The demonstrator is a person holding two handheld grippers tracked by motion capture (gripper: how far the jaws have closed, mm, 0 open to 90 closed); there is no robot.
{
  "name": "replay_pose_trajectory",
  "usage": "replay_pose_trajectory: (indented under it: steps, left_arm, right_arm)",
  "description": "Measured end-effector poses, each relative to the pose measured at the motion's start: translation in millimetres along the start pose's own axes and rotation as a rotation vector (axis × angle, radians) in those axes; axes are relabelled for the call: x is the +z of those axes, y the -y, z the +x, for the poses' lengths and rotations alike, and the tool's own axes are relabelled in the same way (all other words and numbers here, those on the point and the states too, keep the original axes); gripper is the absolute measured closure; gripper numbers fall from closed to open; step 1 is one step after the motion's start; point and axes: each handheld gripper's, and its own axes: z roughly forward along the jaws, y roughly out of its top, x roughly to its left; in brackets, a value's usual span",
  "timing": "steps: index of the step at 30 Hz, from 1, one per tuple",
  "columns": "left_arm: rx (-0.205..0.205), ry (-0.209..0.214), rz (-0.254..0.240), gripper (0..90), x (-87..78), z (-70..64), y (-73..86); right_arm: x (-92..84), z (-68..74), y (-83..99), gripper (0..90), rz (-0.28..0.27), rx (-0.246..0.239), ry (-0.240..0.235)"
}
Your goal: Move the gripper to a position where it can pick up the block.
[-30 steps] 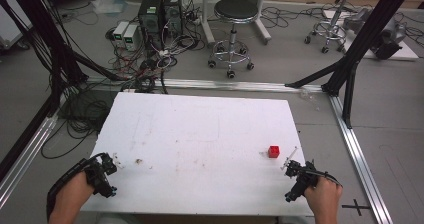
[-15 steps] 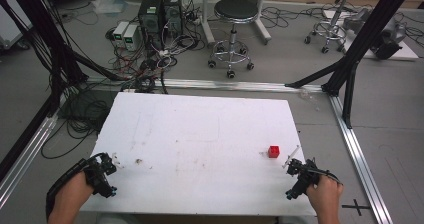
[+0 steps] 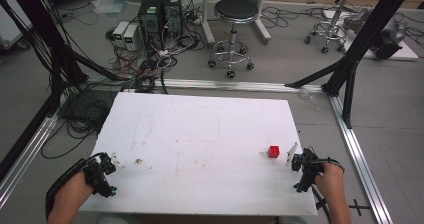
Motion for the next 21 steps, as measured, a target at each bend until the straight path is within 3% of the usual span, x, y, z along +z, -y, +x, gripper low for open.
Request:
replay_pose_trajectory:
  steps: [5,14,21]
  left_arm:
    - [0.001,-0.001,-0.001,21.1,0.2,0.5,0.1]
    - [-0.001,0.005,0.0,21.1,1.2,1.0,0.3]
    - [-0.009,0.009,0.002,21.0,1.4,1.0,0.8]
  right_arm:
    - [-6.1,-15.6,-3.2,0.9,-0.01,-0.067,0.034]
    - [-28.8,-43.5,-13.1,0.9,0.0,-0.124,0.058]
    - [-40.3,-56.0,-23.9,0.9,0.012,-0.174,0.048]
